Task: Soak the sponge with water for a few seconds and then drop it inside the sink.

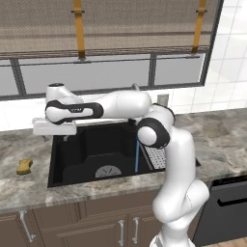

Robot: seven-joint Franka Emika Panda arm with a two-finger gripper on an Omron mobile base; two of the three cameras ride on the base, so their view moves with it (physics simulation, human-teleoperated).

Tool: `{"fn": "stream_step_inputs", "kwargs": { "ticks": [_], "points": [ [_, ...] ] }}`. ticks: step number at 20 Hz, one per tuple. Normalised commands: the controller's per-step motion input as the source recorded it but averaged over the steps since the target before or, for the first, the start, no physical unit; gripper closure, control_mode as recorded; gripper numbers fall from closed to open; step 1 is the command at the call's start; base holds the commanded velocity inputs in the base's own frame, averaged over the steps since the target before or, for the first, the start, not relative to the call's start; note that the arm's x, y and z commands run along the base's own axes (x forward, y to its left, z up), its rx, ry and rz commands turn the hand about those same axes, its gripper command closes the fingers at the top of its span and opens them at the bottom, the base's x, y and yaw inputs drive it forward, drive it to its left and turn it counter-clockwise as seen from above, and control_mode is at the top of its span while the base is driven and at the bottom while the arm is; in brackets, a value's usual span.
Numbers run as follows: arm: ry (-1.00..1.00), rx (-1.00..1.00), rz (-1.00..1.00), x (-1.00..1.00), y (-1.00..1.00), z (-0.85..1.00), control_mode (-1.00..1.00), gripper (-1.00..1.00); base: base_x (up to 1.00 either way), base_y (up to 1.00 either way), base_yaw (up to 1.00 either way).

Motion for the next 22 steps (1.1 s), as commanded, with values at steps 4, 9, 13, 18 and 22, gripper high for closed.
{"fn": "stream_step_inputs", "kwargs": {
  "ticks": [4, 9, 13, 18, 22],
  "points": [
    [0.0, 0.0, 0.0, 0.0, 0.31, -0.1, -1.0, -1.0, 0.0, 0.0, 0.0],
    [0.0, 0.0, 0.0, 0.05, 0.29, -0.18, -1.0, -1.0, 0.0, 0.0, 0.0],
    [0.0, 0.0, 0.0, 0.03, 0.19, -0.11, -1.0, -1.0, 0.0, 0.0, 0.0],
    [0.0, 0.0, 0.0, 0.01, 0.15, -0.03, -1.0, -1.0, 0.0, 0.0, 0.0],
    [0.0, 0.0, 0.0, 0.06, 0.18, -0.04, -1.0, -1.0, 0.0, 0.0, 0.0]
  ]
}}
